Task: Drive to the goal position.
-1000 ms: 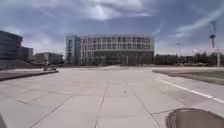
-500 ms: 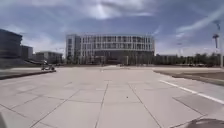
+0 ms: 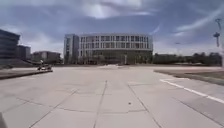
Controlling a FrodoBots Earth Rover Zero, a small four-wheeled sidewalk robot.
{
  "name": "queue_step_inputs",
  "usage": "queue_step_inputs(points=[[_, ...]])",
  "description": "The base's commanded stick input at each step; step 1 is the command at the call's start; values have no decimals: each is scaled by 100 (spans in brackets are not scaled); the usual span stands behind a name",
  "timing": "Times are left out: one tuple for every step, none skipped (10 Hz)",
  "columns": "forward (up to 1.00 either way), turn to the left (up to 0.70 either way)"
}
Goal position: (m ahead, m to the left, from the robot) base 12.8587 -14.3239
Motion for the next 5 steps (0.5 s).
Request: queue_step_inputs(points=[[70, -10], [70, 0], [70, 0], [70, 0], [70, 0]])
